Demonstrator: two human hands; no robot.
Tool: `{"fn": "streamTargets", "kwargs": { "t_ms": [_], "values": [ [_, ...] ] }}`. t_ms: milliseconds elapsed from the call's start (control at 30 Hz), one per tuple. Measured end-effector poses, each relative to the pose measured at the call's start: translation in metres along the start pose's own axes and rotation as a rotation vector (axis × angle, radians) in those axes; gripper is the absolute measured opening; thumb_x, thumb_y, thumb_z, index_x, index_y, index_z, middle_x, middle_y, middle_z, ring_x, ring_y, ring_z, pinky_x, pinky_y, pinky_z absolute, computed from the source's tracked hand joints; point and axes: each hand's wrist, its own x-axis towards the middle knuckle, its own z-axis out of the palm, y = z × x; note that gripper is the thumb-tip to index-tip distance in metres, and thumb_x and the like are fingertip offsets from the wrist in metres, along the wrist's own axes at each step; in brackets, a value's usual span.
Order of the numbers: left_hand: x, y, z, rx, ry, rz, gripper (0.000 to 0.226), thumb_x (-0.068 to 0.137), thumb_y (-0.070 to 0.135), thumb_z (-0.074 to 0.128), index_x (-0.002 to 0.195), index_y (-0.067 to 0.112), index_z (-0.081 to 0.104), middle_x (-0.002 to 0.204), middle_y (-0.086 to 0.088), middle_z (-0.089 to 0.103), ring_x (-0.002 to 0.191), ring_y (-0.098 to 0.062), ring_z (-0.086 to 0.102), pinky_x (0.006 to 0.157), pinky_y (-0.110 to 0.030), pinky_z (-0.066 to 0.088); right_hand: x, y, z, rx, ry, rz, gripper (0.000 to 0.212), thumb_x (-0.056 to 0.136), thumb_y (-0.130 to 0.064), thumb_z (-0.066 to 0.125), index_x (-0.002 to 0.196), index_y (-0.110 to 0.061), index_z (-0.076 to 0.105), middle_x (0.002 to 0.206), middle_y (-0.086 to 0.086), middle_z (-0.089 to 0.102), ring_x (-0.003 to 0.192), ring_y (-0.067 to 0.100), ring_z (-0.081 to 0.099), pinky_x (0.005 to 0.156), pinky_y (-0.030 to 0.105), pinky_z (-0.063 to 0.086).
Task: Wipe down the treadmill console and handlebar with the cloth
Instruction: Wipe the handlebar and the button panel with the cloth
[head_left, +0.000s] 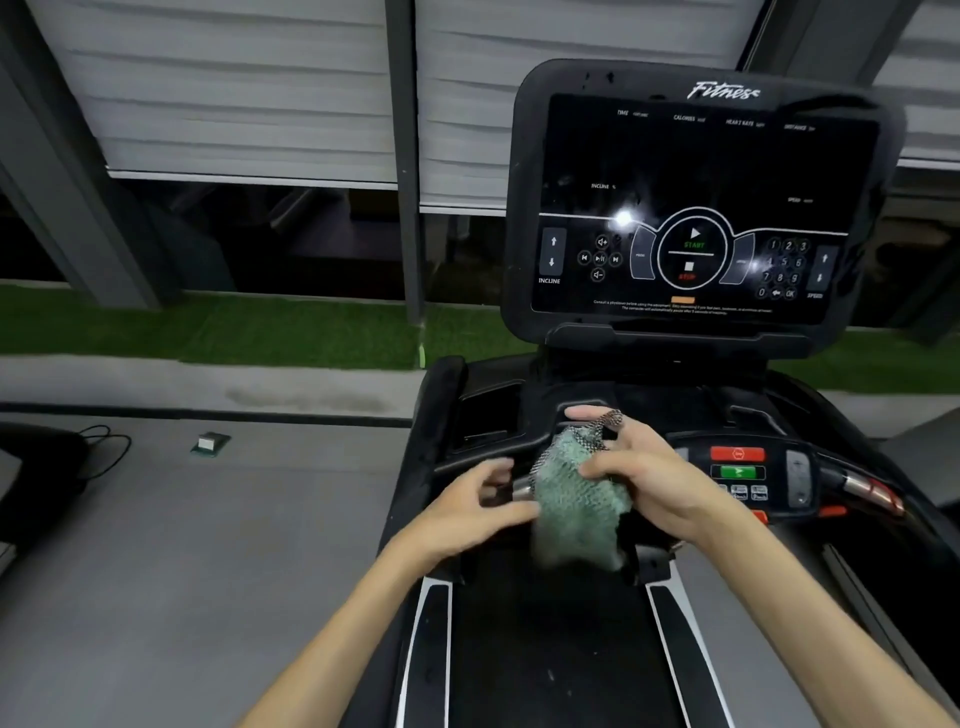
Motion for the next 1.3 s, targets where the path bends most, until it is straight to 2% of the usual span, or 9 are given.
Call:
{"fn": "streamTargets", "kwargs": {
  "t_ms": [133,300,467,567,633,867,1033,1133,1300],
  "values": [
    [0.013,0.006,0.011,0.028,-0.05,0.246,0.096,0.066,0.052,0.081,0.148,0.037,0.031,0.143,0.016,0.046,0.134,0.003,0.038,0.11,-0.022,0.03,0.003,-0.023,0.001,-0.145,-0.226,0.073,0.063,0.072,0.01,0.061,0.129,-0.015,0.051,0.113,0.029,0.064,0.099,0.039,0.065,0.09,0.048,0.051],
    [0.02,0.004,0.013,-0.116,0.083,0.283,0.078,0.077,0.035,0.077,0.141,0.043,0.034,0.127,0.01,0.062,0.113,-0.005,0.062,0.101,-0.042,0.049,0.042,-0.04,0.002,-0.276,-0.274,0.114,0.062,0.077,0.011,0.063,0.131,-0.015,0.049,0.106,0.03,0.063,0.09,0.036,0.062,0.072,0.038,0.056],
    [0.008,-0.016,-0.004,-0.1,0.304,0.283,0.051,0.089,0.014,0.068,0.123,0.043,0.043,0.099,0.008,0.073,0.085,-0.008,0.07,0.079,-0.036,0.057,0.095,-0.018,0.02,-0.599,-0.063,0.04,0.07,0.075,0.001,0.076,0.134,-0.023,0.046,0.114,0.023,0.062,0.09,0.03,0.066,0.082,0.042,0.056],
    [0.008,-0.02,-0.017,-0.027,0.371,0.267,0.019,0.09,0.011,0.066,0.097,0.028,0.067,0.098,0.015,0.07,0.073,0.009,0.061,0.069,-0.016,0.047,0.103,0.003,0.041,-0.681,0.074,-0.061,0.065,0.079,-0.016,0.078,0.134,-0.024,0.046,0.121,0.005,0.053,0.093,0.019,0.061,0.074,0.032,0.054],
    [0.007,-0.02,-0.027,-0.138,0.336,0.222,0.018,0.089,0.009,0.068,0.099,0.023,0.071,0.103,0.013,0.069,0.079,0.004,0.065,0.072,-0.012,0.047,0.099,0.013,0.049,-0.762,0.094,-0.113,0.058,0.085,-0.027,0.072,0.137,-0.023,0.045,0.119,0.001,0.049,0.102,0.015,0.053,0.081,0.027,0.045],
    [0.004,-0.022,-0.052,-0.386,0.148,0.215,0.056,0.074,-0.011,0.076,0.118,0.021,0.064,0.128,0.002,0.06,0.098,-0.014,0.068,0.083,-0.028,0.055,0.076,0.033,0.057,-0.189,-0.153,0.253,0.033,0.096,-0.035,0.056,0.128,-0.034,0.049,0.107,0.009,0.07,0.1,0.022,0.068,0.093,0.037,0.051],
    [0.013,-0.031,-0.072,0.027,0.266,0.204,0.053,0.071,0.011,0.081,0.107,0.044,0.062,0.12,0.007,0.065,0.105,-0.017,0.065,0.098,-0.03,0.048,0.086,0.033,0.059,-0.22,-0.055,-0.007,0.042,0.085,0.003,0.067,0.12,-0.02,0.061,0.085,0.004,0.068,0.08,0.015,0.063,0.076,0.034,0.051],
    [0.022,-0.03,-0.084,0.395,0.432,0.195,0.033,0.081,0.019,0.075,0.11,0.033,0.066,0.108,0.007,0.069,0.104,-0.014,0.058,0.093,-0.017,0.033,0.094,0.019,0.063,-0.539,0.031,-0.199,0.025,0.081,-0.003,0.073,0.099,-0.02,0.074,0.089,-0.003,0.07,0.083,0.009,0.065,0.085,0.029,0.052],
    [0.028,-0.02,-0.09,0.637,0.669,0.352,0.029,0.088,0.011,0.067,0.115,0.021,0.072,0.109,-0.011,0.051,0.105,-0.033,0.049,0.091,-0.039,0.043,0.096,-0.002,0.07,-0.85,0.19,-0.565,0.007,0.082,-0.015,0.074,0.087,-0.021,0.075,0.09,-0.008,0.067,0.088,0.007,0.061,0.082,0.02,0.044]
  ]
}}
